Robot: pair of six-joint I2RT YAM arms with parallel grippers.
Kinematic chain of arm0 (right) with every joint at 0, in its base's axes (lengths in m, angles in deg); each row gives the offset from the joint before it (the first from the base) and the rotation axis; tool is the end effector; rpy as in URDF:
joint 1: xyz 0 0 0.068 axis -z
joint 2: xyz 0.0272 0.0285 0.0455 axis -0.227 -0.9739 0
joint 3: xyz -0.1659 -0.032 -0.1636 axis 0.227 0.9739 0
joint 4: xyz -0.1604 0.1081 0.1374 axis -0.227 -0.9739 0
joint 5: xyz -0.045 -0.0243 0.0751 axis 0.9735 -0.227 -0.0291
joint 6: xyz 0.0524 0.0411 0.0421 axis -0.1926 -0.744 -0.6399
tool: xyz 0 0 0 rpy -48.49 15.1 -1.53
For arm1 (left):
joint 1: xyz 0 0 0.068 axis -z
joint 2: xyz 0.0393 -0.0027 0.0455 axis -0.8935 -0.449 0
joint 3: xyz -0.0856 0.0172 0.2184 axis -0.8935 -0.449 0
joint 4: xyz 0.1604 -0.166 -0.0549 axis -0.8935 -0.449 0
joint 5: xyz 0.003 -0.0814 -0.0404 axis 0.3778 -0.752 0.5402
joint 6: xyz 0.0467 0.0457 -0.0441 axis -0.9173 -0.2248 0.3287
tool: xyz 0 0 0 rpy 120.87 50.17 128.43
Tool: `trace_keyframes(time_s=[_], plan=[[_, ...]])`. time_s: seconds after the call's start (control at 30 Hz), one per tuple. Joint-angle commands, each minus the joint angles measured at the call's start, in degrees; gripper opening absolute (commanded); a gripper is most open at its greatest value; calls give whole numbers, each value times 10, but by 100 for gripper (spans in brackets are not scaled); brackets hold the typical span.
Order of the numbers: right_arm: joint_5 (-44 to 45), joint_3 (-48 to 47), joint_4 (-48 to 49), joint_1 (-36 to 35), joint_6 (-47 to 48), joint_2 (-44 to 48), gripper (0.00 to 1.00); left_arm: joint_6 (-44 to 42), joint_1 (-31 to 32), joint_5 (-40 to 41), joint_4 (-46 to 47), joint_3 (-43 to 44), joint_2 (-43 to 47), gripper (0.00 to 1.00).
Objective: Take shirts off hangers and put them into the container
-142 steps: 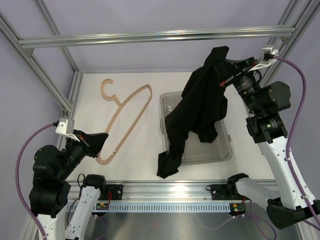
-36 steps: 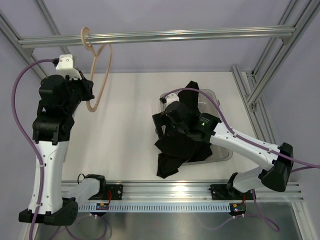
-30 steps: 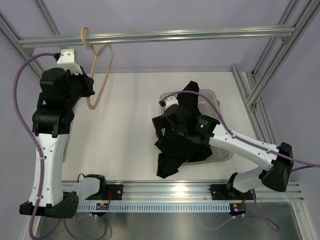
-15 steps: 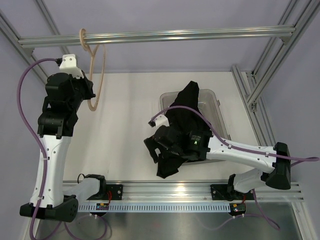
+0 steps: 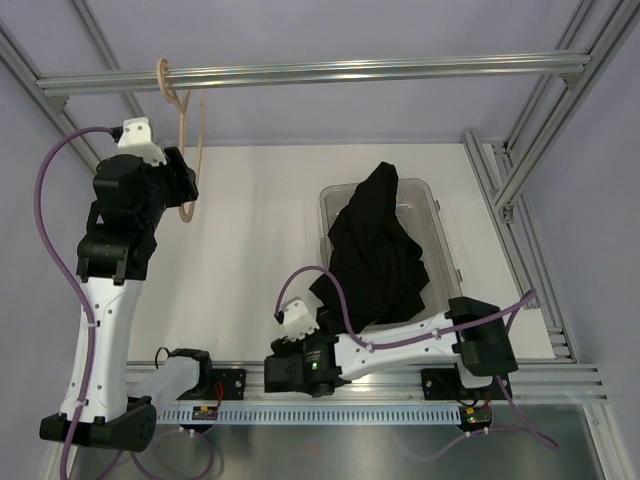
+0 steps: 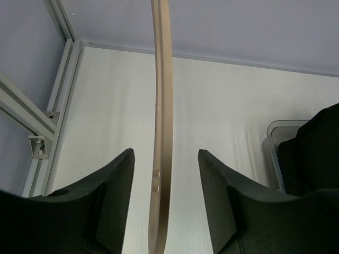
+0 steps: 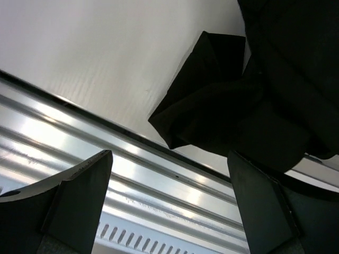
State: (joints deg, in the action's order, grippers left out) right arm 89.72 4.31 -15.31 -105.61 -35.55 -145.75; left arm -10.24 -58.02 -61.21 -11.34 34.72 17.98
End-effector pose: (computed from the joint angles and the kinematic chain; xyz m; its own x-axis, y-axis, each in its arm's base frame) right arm 0.0295 0.3106 0.1839 -0.5966 -0.4960 -0.6310 -0.4994 0.8449 -0.1919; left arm 0.2142 -0.0129 0.4078 -0.2692 -0.1360 -0.9534 -0.0489 0.9906 -0.1275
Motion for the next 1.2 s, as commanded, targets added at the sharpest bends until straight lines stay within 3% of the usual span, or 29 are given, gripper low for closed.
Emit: trace_keyframes(time_s=[0.0, 0.27, 0.4, 0.53, 0.67, 0.83, 0.97, 1.0, 1.07, 1.1, 1.17], plan=[[118, -41, -101, -31, -148, -45, 98, 7, 0, -5, 22, 16, 20, 58], [129, -28, -57, -34, -116, -73, 95, 6, -1, -17, 18, 19, 42, 65], [128, -20, -14, -31, -92, -98, 84, 6, 0, -19, 24, 22, 50, 75], [115, 15, 51, -23, -67, -103, 67, 1, 0, -19, 22, 30, 49, 81], [87, 43, 112, -12, -46, -105, 61, -4, -1, -19, 16, 38, 48, 87], [86, 40, 111, -2, -47, -129, 54, -7, 0, -23, 15, 39, 51, 93], [85, 39, 116, 6, -43, -139, 38, -8, 0, -25, 17, 40, 61, 94], [85, 43, 120, 10, -40, -140, 26, -8, 0, -25, 18, 41, 62, 94], [90, 44, 127, 17, -30, -141, 15, -8, 0, -26, 20, 44, 69, 95], [92, 40, 125, 23, -29, -144, 3, -8, 0, -26, 20, 45, 72, 95], [107, 31, 110, 25, -23, -143, 0, -9, 0, -32, 19, 49, 79, 95]])
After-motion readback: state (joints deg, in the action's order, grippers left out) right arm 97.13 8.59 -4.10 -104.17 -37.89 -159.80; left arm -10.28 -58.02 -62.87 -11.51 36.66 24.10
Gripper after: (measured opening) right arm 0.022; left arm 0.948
